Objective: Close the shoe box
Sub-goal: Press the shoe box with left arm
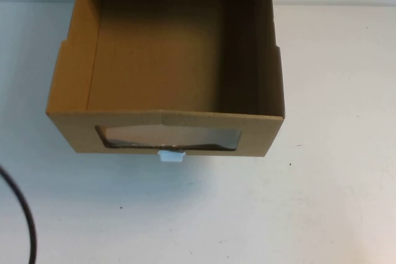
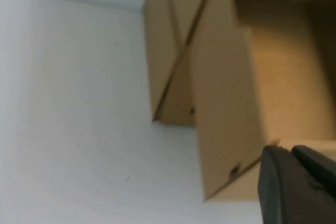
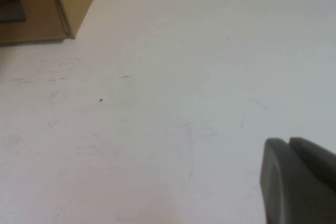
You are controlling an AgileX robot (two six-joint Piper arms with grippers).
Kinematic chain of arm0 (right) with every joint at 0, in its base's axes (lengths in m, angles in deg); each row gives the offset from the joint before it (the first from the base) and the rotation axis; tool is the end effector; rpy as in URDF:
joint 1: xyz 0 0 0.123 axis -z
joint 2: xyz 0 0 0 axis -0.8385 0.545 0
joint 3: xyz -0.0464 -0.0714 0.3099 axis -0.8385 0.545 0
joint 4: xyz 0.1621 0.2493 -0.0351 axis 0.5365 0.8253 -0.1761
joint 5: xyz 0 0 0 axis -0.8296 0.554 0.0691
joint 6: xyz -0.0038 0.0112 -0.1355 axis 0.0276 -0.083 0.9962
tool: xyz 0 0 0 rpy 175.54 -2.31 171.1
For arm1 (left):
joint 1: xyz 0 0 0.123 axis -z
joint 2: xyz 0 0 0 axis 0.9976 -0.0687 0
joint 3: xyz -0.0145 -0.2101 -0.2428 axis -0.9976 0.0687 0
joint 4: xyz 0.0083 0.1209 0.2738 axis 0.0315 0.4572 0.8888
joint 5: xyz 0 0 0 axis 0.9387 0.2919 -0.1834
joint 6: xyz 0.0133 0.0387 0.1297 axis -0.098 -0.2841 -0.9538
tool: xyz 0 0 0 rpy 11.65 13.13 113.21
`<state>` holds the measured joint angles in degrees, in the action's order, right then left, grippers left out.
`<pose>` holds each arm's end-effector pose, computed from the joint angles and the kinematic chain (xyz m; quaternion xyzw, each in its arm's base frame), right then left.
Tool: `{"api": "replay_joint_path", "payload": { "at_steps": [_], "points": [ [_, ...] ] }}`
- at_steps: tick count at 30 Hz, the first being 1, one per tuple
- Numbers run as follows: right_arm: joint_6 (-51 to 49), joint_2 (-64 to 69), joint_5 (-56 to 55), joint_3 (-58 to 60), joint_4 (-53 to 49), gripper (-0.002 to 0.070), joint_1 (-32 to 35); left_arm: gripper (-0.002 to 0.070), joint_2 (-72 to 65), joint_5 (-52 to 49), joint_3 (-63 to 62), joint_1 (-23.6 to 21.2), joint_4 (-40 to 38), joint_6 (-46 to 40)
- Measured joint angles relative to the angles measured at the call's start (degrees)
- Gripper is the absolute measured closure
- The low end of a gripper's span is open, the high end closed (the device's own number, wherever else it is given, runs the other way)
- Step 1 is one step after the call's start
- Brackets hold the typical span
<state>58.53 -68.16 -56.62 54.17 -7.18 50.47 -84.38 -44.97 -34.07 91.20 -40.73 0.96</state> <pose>0.1078 0.0096 0.1589 -0.0142 0.7999 0.0456 0.5983 0.1492 -0.0357 0.3443 -0.0025 0.8182 -0.1518 0.5545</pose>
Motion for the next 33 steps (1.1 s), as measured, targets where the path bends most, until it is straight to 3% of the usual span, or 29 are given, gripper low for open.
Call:
{"api": "replay_joint_path", "payload": {
  "at_steps": [5, 15, 26, 33],
  "points": [
    [0.0, 0.0, 0.0, 0.0, 0.0, 0.0689, 0.0, 0.0680, -16.9, -5.4, -17.7, 0.0, -9.2, -16.1],
    [0.0, 0.0, 0.0, 0.0, 0.0, 0.0689, 0.0, 0.0680, -48.5, -15.7, -51.5, 0.0, -18.6, -30.3],
    [0.0, 0.0, 0.0, 0.0, 0.0, 0.0689, 0.0, 0.0680, -77.2, -28.7, -85.1, 1.3, -23.1, -31.3],
    [0.0, 0.0, 0.0, 0.0, 0.0, 0.0689, 0.0, 0.0680, -86.7, -31.0, -96.4, 3.9, -23.1, -28.7]
  ]
}}
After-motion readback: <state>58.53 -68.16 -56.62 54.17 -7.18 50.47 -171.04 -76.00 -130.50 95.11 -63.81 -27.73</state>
